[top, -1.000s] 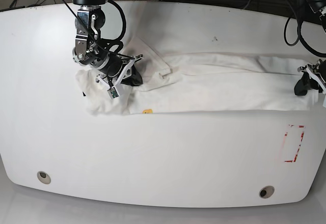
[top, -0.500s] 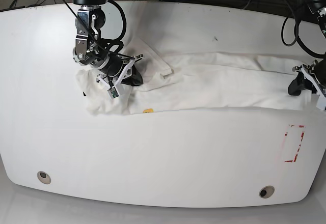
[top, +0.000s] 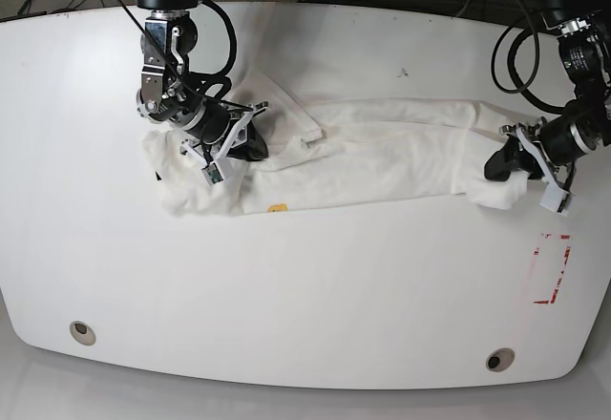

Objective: Layout the t-shirt on the table in an organized manner, then fold the t-shirt properly
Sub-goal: 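Drag the held shirt end with the left gripper toward the right gripper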

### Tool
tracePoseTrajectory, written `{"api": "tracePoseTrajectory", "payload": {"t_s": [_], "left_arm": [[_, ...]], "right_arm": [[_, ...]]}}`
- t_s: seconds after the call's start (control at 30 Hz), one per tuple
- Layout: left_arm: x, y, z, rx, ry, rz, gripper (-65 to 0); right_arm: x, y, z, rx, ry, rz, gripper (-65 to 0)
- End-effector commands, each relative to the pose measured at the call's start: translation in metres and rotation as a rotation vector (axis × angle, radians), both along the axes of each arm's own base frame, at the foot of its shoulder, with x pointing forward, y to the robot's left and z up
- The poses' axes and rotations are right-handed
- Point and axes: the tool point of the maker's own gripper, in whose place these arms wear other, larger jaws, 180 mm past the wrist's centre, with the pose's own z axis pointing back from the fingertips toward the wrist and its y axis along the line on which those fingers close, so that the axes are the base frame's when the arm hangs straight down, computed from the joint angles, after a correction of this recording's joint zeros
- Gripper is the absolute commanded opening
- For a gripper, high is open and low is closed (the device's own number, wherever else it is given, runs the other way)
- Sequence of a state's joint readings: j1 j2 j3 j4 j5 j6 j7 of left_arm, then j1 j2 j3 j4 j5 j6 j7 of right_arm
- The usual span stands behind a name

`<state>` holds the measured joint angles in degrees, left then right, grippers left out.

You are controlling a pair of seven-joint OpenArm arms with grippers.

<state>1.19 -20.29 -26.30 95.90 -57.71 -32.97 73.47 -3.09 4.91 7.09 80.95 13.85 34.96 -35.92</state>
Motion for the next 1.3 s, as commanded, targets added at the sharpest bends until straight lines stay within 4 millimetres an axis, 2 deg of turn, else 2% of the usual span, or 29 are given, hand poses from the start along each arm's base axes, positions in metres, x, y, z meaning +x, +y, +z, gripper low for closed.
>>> {"api": "tracePoseTrajectory", "payload": {"t_s": [0.0,0.13,0.53,0.9,1.27], "left_arm": [[0.01,-0.012,0.012,-0.044,-0.058,-0.002,-58.4],[0.016,-0.036,0.005,-0.07,-0.052,-0.022,-58.4],[0.012,-0.105,-0.02,-0.13,0.008,-0.093,-58.4],[0.01,-0.138,-0.031,-0.157,0.039,-0.085,-58.4],[0.034,-0.158,-0.016,-0.17,-0.024,-0.053,-58.4]], "right_arm": [[-0.033,-0.018,-0.034,-0.144,0.164,0.041,-60.2],[-0.033,-0.018,-0.034,-0.144,0.164,0.041,-60.2],[-0.033,-0.018,-0.034,-0.146,0.164,0.042,-60.2],[-0.033,-0.024,-0.034,-0.155,0.164,0.043,-60.2],[-0.034,-0.025,-0.034,-0.158,0.165,0.043,-60.2]]}}
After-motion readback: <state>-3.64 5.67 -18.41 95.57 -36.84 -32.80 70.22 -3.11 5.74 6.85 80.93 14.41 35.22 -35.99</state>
